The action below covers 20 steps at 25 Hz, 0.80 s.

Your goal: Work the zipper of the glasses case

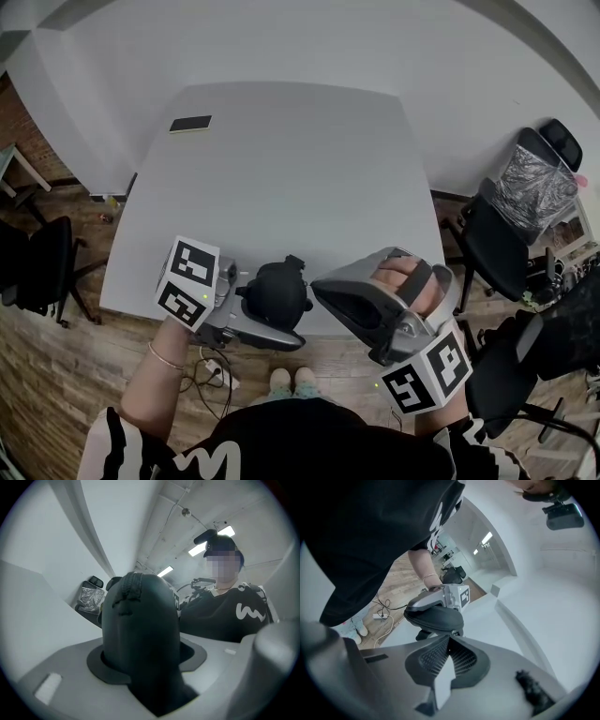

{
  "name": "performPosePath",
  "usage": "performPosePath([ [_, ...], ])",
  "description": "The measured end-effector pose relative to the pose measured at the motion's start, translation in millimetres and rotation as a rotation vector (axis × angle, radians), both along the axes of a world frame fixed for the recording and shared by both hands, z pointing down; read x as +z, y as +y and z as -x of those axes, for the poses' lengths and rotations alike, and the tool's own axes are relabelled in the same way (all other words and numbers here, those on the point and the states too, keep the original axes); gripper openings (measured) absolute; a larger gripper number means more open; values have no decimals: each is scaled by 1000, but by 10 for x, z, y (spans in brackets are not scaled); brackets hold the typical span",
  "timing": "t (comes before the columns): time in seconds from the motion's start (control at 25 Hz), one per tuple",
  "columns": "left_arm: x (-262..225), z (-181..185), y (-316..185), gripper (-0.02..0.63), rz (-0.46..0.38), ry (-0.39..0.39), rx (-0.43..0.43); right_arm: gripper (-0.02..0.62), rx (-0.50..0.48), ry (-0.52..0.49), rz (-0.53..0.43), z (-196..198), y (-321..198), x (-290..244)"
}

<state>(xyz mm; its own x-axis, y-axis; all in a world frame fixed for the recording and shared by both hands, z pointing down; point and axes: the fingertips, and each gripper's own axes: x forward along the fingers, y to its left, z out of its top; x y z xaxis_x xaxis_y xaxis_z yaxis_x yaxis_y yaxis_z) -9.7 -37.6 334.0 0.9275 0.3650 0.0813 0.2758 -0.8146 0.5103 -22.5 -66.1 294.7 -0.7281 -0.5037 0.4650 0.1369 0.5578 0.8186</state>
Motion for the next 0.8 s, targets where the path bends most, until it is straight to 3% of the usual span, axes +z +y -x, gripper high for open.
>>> performPosePath([
  [0.24,-66,-30,33,256,49,57,8,5,18,-32,-6,-17,42,-23],
  [0.4,-174,-45,103,254,73,116,63,5,-9,-60,23,-39,122,-119],
  [0.48,-284,-70,160,253,143,192,89,5,-8,-81,14,-50,141,-194],
  [0.6,-587,-60,174,278,302,407,110,5,18,-137,-90,6,48,-358],
  [0.68,-721,-33,108,292,308,510,54,5,13,-156,-118,41,12,-407],
  [0.8,-739,-6,-68,324,255,535,-73,5,6,-145,-125,13,-6,-382],
])
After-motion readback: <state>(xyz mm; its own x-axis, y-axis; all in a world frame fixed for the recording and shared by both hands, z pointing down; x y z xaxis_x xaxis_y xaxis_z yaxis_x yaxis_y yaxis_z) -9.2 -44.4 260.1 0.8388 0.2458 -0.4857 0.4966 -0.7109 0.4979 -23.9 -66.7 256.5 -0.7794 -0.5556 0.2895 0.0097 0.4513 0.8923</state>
